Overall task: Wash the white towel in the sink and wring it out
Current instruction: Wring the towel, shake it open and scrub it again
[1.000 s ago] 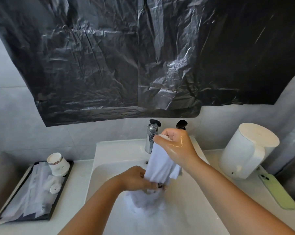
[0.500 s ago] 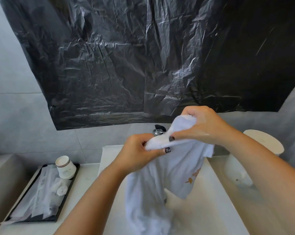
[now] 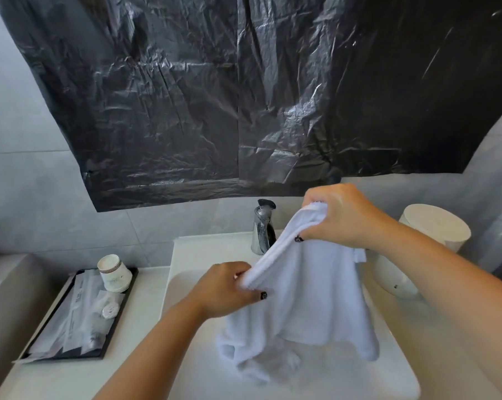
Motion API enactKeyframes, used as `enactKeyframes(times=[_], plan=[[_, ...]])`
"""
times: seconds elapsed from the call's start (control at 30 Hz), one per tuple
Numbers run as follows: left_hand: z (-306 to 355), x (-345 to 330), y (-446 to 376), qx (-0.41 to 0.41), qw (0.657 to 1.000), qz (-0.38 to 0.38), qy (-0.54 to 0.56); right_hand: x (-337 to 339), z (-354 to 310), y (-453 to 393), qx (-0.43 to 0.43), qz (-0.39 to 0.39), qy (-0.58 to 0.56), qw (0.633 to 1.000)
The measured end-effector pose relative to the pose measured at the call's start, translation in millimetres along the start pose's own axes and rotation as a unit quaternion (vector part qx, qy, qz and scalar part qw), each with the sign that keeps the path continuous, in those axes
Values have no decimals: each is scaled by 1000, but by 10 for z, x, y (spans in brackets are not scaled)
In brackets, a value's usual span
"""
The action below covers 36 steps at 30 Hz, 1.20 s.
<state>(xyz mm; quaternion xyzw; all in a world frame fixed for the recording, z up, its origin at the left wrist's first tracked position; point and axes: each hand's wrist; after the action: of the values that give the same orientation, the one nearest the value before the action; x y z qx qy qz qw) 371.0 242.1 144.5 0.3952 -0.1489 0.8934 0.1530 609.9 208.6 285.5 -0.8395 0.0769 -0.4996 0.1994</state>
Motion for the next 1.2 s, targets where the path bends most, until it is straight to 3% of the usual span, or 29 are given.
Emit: enactKeyframes(times=[0.07,0.17,0.23,0.3,0.37,0.43,0.53,0.63,0.77,0.83,0.9,1.0,1.13,1.2], plan=[[141,-13,22,-3,995,-2,104,-134,-16,14,-20,-15,-101,995],[390,-12,-71,-1,964,-24,266,-361,-86,59,-57,-104,-254,960],[503,-16,-131,-6,959,-15,283,-495,-92,135,-82,-148,-309,936],[532,-22,-132,-1,959,11,282,-608,-32,248,-125,-122,-389,905],[523,-13,-96,23,944,40,326,-731,110,389,-166,-47,-444,879],[533,44,-69,46,924,73,373,-867,265,549,-204,-74,-452,865],[646,179,-91,64,891,79,442,-1068,344,741,-198,-243,-318,895],[803,353,-142,73,879,87,462,-1086,328,690,-187,-195,-304,913],[741,485,-158,79,868,139,469,-872,251,511,-169,-127,-364,907],[612,384,-80,67,865,104,485,-776,226,464,-179,-82,-389,900],[451,81,68,76,893,23,443,-678,211,418,-177,-40,-425,887],[251,-473,304,163,942,-46,290,-578,242,358,-165,-20,-456,874],[112,-787,373,194,972,-11,131,-551,559,383,-164,-11,-399,902],[137,-717,383,183,975,17,124,-603,828,442,-189,-19,-340,921]])
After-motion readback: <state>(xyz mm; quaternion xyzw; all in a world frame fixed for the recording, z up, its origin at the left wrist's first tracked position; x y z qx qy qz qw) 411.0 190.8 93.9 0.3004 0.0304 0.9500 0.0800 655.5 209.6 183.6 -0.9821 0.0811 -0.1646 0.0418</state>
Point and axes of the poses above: each hand's wrist, its own y-axis away from the middle knuckle, its own x-axis out of the back of the hand, z = x × y, and after that the axes turned 9 degrees about z, right-handed
